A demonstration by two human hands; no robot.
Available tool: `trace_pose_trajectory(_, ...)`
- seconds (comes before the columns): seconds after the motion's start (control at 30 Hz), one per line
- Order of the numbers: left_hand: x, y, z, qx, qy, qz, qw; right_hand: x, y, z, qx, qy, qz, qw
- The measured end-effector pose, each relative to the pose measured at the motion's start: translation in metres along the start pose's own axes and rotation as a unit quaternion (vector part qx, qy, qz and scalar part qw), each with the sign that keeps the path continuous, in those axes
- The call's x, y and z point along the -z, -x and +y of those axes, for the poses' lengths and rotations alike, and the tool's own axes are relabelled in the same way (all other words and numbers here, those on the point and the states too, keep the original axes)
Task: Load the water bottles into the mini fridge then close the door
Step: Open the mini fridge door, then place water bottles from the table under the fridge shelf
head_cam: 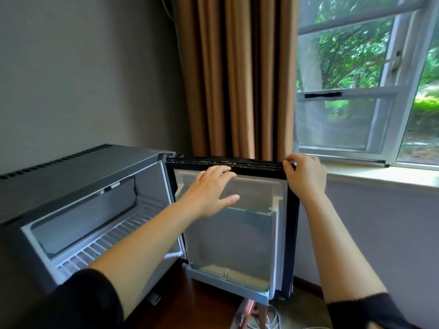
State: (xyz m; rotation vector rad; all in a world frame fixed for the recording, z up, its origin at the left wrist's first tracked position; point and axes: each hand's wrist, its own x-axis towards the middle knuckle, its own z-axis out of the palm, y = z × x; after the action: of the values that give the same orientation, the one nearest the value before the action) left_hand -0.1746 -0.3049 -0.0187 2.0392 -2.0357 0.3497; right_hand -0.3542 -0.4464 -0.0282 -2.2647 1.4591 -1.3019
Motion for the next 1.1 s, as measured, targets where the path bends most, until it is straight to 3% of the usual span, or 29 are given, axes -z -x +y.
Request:
trace_pose_trajectory(0.13, 0.003, 0.011, -0.024, 0.021, -0.001, -0.022, 1.000, -0.017, 0.005, -0.032, 0.083, -0.035, 0.015, 0.996)
trace_pose_trajectory(0.27, 0.008, 0.036, -0.057, 0.065, 0.001, -0.076, 0.995, -0.040, 0.019, -0.073, 0.140, -0.107, -0.070, 0.982)
trace_pose_trajectory(0.4, 0.014, 0.073, -0.090, 0.143, 0.052, -0.129, 0.980, -0.075, 0.033, -0.115, 0.203, -0.144, -0.204, 0.947)
trace_pose_trajectory(0.63, 0.013, 0.156, -0.142, 0.339, 0.170, -0.167, 0.910, -0.156, 0.061, -0.192, 0.353, -0.149, -0.440, 0.812)
trace_pose_trajectory(0.87, -0.017, 0.261, -0.164, 0.524, 0.242, -0.157, 0.801, -0.234, 0.118, -0.234, 0.403, -0.178, -0.574, 0.690)
trace_pose_trajectory(1.1, -0.027, 0.355, -0.141, 0.659, 0.233, -0.074, 0.711, -0.276, 0.201, -0.257, 0.475, -0.149, -0.676, 0.543)
